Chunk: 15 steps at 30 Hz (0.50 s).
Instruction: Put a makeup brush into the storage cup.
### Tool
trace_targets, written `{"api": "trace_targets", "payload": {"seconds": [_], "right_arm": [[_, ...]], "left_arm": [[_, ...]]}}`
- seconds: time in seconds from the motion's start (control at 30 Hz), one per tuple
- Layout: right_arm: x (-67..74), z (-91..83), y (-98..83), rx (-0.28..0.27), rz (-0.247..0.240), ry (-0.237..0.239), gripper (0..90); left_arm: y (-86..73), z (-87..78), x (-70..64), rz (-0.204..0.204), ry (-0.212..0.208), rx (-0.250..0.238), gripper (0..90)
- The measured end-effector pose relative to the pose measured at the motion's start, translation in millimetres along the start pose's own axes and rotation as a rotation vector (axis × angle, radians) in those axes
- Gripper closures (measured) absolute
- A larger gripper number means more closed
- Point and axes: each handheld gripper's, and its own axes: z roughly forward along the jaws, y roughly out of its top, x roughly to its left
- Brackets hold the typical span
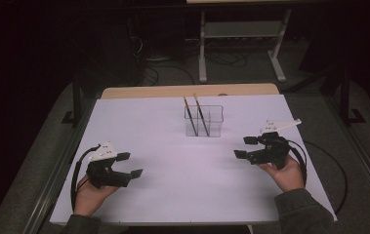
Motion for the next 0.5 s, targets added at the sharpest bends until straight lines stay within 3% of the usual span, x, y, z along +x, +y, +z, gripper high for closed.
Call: {"api": "trace_targets", "payload": {"seconds": [0.5], "right_arm": [[1.4, -7.4, -17.0, -0.026, 0.016, -0.011, 26.3]], "left_arm": [[-1.3, 0.7, -0.8, 0.001, -0.003, 0.003, 21.8]]}}
